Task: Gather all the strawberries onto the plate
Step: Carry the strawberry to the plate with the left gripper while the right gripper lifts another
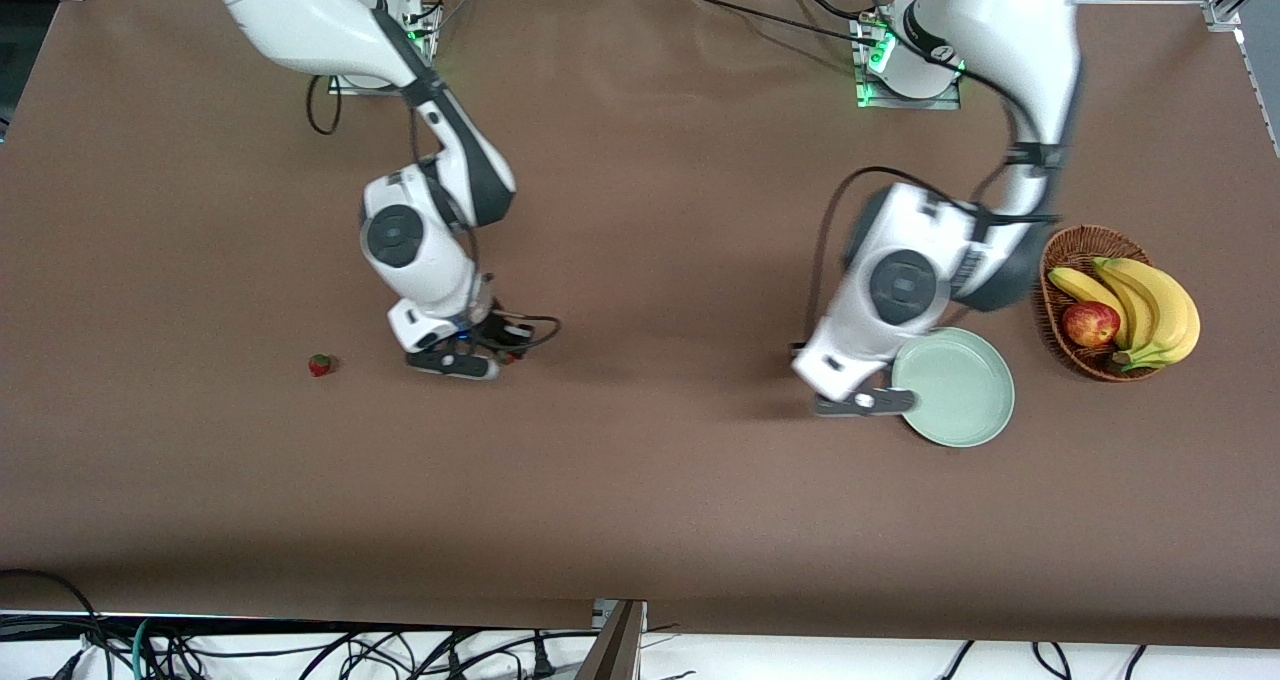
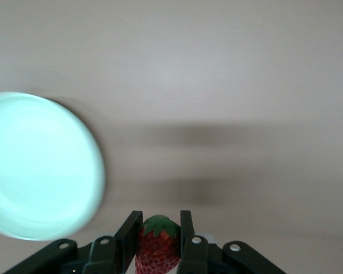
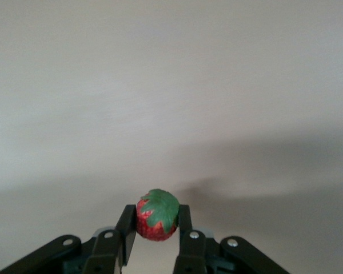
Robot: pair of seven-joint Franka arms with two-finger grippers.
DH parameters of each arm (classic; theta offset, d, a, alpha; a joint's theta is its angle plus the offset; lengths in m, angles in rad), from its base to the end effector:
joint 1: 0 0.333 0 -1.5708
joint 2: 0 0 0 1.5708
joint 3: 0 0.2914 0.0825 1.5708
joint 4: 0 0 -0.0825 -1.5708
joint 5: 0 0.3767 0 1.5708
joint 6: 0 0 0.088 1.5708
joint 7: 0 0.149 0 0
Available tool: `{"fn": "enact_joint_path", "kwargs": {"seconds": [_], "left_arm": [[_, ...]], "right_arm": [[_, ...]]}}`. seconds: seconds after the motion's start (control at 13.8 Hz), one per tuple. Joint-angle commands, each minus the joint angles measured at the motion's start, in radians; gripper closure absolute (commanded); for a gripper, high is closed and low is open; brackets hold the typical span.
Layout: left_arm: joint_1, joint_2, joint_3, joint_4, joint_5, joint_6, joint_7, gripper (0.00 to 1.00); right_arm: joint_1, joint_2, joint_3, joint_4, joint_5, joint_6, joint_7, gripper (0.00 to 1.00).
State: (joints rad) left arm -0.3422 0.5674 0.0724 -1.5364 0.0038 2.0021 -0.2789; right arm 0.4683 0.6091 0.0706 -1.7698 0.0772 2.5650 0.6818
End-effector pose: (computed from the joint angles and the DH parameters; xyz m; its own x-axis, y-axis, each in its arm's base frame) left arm 0.6399 -0.1813 0.2577 0.9964 0.0009 -0.0848 -0.0049 -0.9977 -0.0681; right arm 0.5747 0.3416 0.1802 0.9708 -0.2252 0.0821 -0.2069 -0.9603 -0.1871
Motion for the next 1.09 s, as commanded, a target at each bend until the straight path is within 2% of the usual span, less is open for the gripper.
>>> {"fn": "enact_joint_path", "kwargs": {"seconds": [0.0,0.15,0.29,0.51,0.58,0.65,0.73,0.8,0.87,1.02], "left_arm": [[0.155,0.006,-0.014,-0.021,0.016,0.023,0.263,0.74],[0.219,0.057,-0.014,-0.030,0.015,0.087,0.392,0.74],[0.253,0.106,-0.013,-0.036,0.016,0.133,0.427,0.72],[0.295,0.164,-0.013,-0.036,0.016,0.202,0.527,0.71],[0.301,0.170,-0.013,-0.036,0.016,0.207,0.532,0.66],[0.299,0.173,-0.013,-0.036,0.015,0.207,0.532,0.64],[0.298,0.175,-0.013,-0.036,0.015,0.207,0.530,0.48],[0.298,0.178,-0.013,-0.036,0.015,0.207,0.529,0.15],[0.299,0.178,-0.014,-0.036,0.015,0.207,0.530,0.00],[0.299,0.177,-0.014,-0.036,0.013,0.207,0.530,0.00]], "right_arm": [[0.125,0.148,-0.009,0.201,0.007,-0.002,0.164,0.75],[0.177,0.219,-0.009,0.310,0.004,0.001,0.269,0.75],[0.217,0.279,-0.009,0.396,0.004,0.012,0.291,0.74],[0.259,0.333,-0.009,0.431,0.009,0.098,0.291,0.74],[0.268,0.339,-0.008,0.431,0.009,0.110,0.291,0.73],[0.273,0.343,-0.009,0.431,0.010,0.112,0.291,0.68],[0.274,0.345,-0.009,0.431,0.010,0.112,0.291,0.45],[0.276,0.343,-0.009,0.429,0.003,0.112,0.285,0.00],[0.276,0.342,-0.012,0.431,0.003,0.110,0.277,0.00],[0.259,0.311,-0.018,0.440,0.003,0.072,0.266,0.00]]}}
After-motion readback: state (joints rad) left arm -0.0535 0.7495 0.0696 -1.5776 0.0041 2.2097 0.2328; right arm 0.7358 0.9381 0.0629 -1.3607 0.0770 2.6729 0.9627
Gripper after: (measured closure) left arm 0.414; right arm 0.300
